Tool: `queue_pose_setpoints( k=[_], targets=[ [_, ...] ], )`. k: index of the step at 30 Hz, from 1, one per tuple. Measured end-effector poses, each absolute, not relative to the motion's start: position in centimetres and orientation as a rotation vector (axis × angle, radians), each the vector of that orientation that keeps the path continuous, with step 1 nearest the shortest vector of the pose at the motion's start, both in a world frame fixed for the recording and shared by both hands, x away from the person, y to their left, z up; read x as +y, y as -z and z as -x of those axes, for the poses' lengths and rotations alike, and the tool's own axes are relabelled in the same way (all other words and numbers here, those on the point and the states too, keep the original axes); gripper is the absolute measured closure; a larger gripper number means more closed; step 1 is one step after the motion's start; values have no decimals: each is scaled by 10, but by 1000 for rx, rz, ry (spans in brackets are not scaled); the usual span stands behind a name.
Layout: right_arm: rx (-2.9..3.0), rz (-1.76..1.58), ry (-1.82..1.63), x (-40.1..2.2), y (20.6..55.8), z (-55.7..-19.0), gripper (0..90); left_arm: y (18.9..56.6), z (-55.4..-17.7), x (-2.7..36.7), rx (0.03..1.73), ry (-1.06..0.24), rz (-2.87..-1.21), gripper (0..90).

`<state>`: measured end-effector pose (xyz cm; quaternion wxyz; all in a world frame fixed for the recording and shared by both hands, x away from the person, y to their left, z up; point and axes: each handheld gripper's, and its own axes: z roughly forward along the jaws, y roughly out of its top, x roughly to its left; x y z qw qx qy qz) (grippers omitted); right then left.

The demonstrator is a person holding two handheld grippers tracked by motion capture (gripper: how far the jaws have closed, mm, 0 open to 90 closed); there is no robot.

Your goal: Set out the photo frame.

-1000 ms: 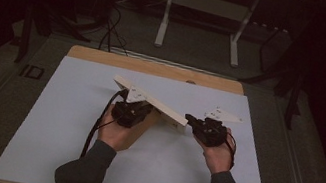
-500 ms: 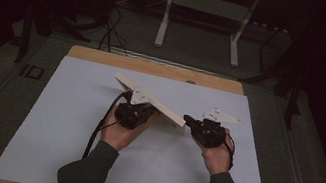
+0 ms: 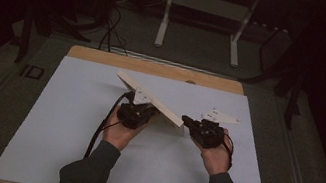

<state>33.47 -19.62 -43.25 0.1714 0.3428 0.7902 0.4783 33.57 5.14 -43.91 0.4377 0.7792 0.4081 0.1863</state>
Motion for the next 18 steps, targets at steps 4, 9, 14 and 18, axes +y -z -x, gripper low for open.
queue_pose_setpoints(
  k=[4,9,14,18],
  targets=[
    [2246,-970,-1358,-196,433,-334,900,440,-334,48,1002,-460,-1948,899],
    [2248,-968,-1357,-195,433,-333,900,440,-332,44,992,-459,-1955,899],
    [2250,-967,-1358,-195,433,-333,900,439,-329,40,974,-452,-1964,899],
    [2252,-966,-1356,-194,434,-333,900,438,-327,36,960,-445,-1970,899]
  ],
)
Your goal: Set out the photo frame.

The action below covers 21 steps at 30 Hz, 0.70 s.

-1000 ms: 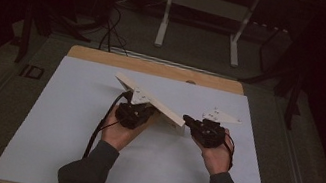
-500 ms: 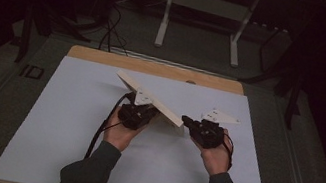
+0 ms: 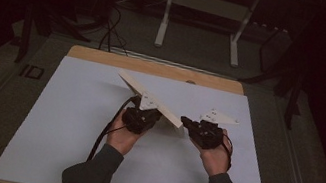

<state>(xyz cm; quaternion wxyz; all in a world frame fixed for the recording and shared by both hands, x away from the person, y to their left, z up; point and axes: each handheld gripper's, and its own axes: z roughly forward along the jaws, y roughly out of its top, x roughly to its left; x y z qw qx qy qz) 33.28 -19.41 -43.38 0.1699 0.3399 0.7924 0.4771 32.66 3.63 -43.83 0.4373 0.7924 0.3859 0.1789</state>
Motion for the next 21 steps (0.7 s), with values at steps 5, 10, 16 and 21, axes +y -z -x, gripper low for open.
queue_pose_setpoints(
  k=[5,10,16,21],
  targets=[
    [2260,-958,-1352,-193,434,-331,900,437,-325,34,942,-431,-1987,900],
    [2266,-951,-1352,-193,434,-330,900,437,-323,32,940,-433,-1992,900],
    [2268,-950,-1351,-193,435,-329,900,435,-318,28,915,-432,-1997,900],
    [2270,-951,-1350,-192,435,-329,900,435,-318,30,908,-410,-1995,900]
  ],
)
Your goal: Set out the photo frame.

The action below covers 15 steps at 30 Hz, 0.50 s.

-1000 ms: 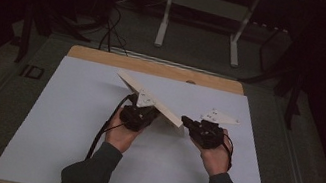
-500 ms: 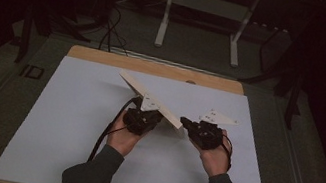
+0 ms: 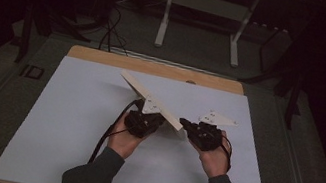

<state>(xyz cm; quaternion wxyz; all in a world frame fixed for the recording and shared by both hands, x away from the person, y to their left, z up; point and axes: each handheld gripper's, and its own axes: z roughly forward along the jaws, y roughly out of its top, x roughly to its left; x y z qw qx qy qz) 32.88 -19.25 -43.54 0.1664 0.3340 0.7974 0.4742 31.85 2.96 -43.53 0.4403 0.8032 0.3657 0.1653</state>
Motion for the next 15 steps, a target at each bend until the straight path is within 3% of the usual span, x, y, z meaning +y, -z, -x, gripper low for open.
queue_pose_setpoints(
  k=[15],
  targets=[
    [2313,-929,-1379,-189,435,-325,900,436,-320,32,898,-412,-1992,900]
  ],
)
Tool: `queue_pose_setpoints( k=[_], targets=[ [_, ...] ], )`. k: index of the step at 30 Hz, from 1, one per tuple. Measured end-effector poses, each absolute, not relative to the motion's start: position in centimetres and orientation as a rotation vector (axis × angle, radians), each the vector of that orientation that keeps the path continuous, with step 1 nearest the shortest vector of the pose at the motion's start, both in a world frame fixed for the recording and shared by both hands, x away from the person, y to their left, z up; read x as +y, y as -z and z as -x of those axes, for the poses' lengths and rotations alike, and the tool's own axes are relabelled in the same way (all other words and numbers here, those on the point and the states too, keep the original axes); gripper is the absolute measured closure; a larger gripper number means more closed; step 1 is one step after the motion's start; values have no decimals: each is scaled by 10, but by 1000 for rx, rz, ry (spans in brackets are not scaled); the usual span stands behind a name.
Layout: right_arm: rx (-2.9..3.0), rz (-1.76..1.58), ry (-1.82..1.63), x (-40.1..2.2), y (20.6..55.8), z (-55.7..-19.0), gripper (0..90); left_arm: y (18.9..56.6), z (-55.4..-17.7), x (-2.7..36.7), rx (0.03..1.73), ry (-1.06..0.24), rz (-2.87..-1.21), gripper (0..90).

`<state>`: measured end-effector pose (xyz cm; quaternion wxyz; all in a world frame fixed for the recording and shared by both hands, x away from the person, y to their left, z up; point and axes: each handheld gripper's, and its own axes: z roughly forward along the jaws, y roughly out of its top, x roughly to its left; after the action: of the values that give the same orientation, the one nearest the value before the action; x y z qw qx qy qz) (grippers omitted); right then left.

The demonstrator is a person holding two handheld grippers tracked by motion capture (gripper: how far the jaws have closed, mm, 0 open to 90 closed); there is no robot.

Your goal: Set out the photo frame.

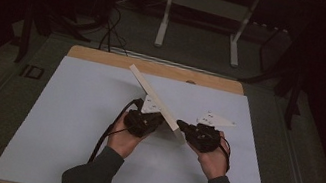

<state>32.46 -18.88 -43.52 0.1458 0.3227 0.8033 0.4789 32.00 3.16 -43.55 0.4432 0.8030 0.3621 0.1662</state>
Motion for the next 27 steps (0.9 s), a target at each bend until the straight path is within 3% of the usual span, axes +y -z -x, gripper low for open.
queue_pose_setpoints(
  k=[27],
  targets=[
    [2402,-823,-1360,-189,438,-319,900,439,-332,41,933,-407,-1977,900]
  ],
)
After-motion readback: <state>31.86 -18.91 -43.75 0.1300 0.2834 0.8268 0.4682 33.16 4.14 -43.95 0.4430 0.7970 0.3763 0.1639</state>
